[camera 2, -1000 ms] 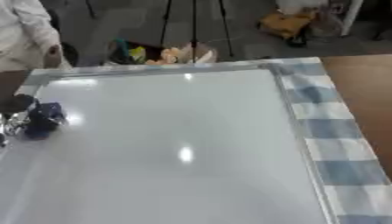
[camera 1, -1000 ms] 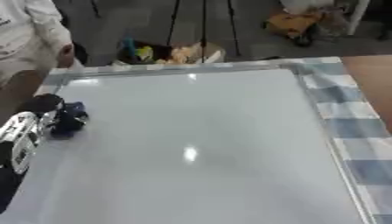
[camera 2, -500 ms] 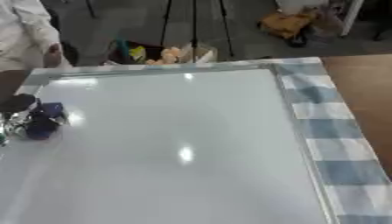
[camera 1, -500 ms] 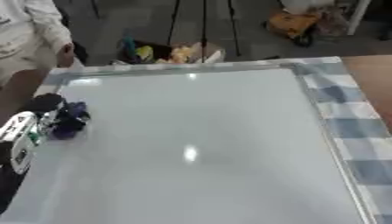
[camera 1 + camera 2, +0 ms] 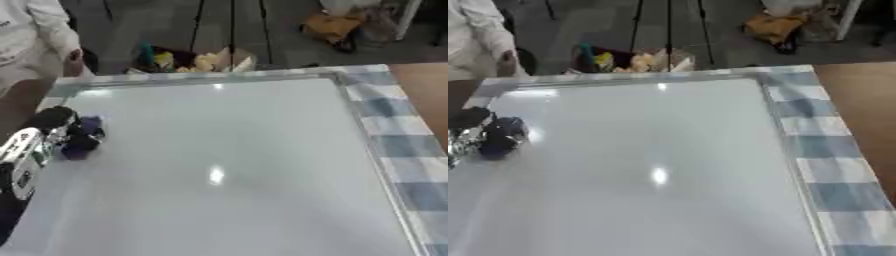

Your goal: Wipe the whiteboard clean with a brush.

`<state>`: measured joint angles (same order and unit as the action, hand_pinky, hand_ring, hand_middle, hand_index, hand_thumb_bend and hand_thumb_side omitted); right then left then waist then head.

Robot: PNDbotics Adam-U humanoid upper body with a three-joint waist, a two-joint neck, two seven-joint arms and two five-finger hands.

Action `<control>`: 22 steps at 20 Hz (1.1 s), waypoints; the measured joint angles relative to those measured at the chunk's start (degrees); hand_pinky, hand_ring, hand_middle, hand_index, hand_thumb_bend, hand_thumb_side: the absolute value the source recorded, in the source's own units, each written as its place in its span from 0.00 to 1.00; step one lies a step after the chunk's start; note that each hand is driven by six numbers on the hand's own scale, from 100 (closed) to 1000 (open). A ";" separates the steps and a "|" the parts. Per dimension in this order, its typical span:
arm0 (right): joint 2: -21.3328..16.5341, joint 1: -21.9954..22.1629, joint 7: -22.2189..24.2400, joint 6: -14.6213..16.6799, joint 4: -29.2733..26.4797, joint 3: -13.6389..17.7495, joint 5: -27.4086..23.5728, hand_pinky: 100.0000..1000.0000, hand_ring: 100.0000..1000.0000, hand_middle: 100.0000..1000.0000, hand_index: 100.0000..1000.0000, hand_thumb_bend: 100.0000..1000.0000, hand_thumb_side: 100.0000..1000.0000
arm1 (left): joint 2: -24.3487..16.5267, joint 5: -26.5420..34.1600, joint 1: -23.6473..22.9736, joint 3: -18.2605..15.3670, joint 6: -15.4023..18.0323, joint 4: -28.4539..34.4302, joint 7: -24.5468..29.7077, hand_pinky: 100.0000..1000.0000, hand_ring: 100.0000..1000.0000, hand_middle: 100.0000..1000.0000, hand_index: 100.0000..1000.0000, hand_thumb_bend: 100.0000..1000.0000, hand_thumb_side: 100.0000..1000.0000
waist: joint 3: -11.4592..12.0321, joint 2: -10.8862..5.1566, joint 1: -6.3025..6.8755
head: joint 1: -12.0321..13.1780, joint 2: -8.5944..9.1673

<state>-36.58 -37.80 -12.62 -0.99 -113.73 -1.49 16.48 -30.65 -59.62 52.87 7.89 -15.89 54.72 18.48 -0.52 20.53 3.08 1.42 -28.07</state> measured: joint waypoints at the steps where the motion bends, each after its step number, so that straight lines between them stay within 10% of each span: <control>1: 0.00 0.00 0.00 0.00 0.00 0.00 0.00 0.81 0.83 0.73 0.82 0.00 0.99 | 0.00 0.08 -0.02 0.12 0.14 0.58 0.14 0.19 0.25 0.07 0.11 0.00 0.54 | 0.04 0.00 0.01 | -0.03 -0.03; 22: 0.00 0.01 -0.06 0.00 0.00 0.00 0.00 0.81 0.83 0.73 0.82 0.00 0.99 | -1.72 4.19 -1.92 4.42 2.78 16.42 6.17 0.19 0.24 0.06 0.11 0.00 0.53 | 0.20 0.00 0.17 | -0.49 -0.08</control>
<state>-36.58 -37.79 -12.67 -0.99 -113.73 -1.49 16.47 -32.37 -55.43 50.95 12.31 -13.11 71.14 24.65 -0.32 20.53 3.25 0.94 -28.15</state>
